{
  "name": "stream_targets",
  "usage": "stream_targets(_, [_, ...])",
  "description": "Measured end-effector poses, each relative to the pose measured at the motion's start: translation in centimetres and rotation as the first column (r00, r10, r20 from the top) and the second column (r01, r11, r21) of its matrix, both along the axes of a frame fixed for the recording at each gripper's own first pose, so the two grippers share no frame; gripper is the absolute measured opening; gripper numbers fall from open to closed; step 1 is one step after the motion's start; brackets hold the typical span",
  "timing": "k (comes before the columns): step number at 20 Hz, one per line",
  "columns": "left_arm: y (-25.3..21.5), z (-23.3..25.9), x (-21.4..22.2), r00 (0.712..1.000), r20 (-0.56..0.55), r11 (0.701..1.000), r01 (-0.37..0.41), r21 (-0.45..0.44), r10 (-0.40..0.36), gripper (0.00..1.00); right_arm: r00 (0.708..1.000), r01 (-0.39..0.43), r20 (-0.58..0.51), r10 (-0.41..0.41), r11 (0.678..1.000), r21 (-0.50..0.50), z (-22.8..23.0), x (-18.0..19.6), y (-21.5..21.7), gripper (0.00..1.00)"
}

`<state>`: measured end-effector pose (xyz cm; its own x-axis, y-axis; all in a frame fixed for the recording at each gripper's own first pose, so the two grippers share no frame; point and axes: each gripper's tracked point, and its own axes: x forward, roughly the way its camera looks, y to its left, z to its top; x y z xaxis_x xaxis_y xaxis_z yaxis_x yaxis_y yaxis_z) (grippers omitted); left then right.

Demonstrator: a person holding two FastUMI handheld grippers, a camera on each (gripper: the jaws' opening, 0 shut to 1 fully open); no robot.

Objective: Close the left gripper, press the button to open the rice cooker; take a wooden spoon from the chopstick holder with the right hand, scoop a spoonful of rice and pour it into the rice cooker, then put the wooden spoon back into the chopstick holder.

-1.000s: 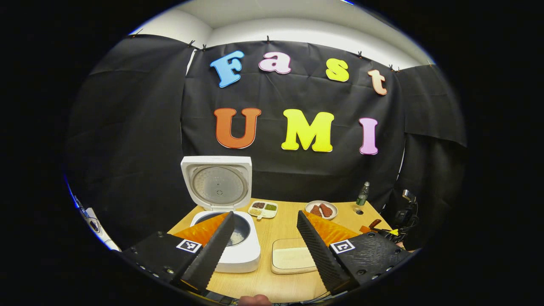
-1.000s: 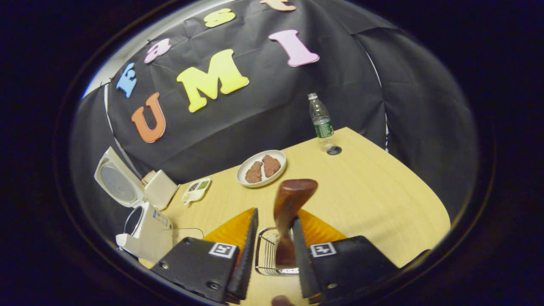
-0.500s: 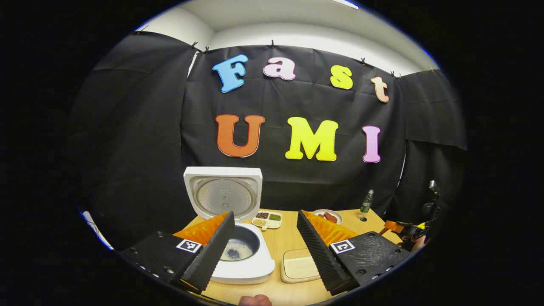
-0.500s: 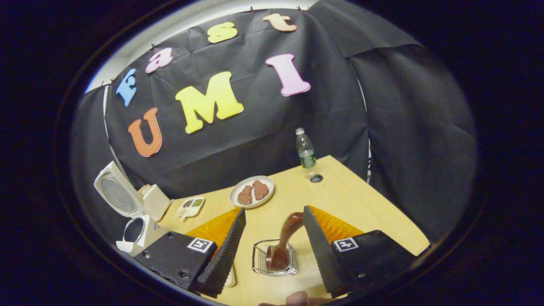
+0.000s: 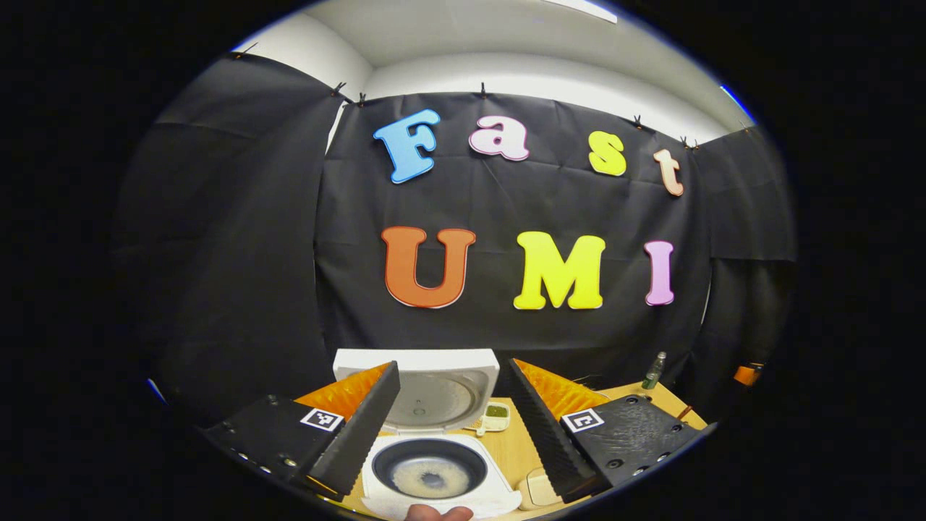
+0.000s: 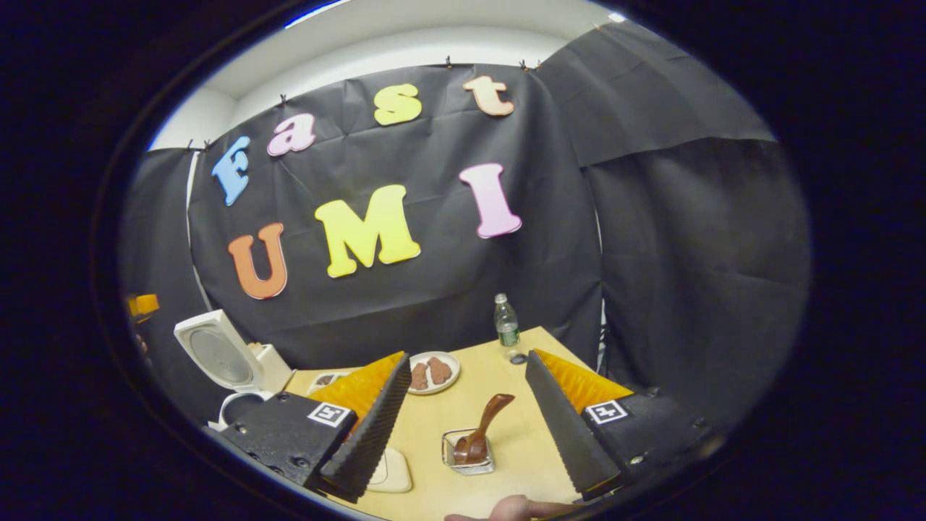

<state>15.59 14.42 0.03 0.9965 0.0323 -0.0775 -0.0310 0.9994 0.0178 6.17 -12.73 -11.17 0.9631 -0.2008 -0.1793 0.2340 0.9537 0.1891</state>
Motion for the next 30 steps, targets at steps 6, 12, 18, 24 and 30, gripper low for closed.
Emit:
stream_targets(6, [3.2,-0.5,8.7,0.998,-0.047,0.999,-0.048,-0.023,0.047,0.94,0.998,0.056,-0.019,-0.058,0.995,-0.087,0.9,-5.7,0.2,1.0])
stream_targets(12, [6.4,-5.9,14.3,0.971,-0.208,0.993,-0.12,0.015,0.12,0.94,0.978,0.18,-0.1,-0.184,0.983,-0.045,-2.3,-10.9,-1.3,1.0])
stream_targets(18, [6.2,-8.3,14.5,0.942,-0.301,0.989,-0.147,0.029,0.149,0.95,0.976,0.191,-0.113,-0.189,0.981,0.012,-3.2,-10.6,-0.4,1.0])
stream_targets(24, [5.7,-8.3,10.9,0.92,-0.358,0.987,-0.16,0.028,0.159,0.98,0.992,0.074,-0.1,-0.074,0.997,-0.01,-2.8,-7.6,2.0,1.0])
stream_targets(30, [3.1,-11.2,2.9,0.886,-0.448,0.99,-0.138,-0.007,0.12,0.97,0.988,-0.055,-0.14,0.059,0.998,0.03,-5.1,-5.9,5.0,1.0])
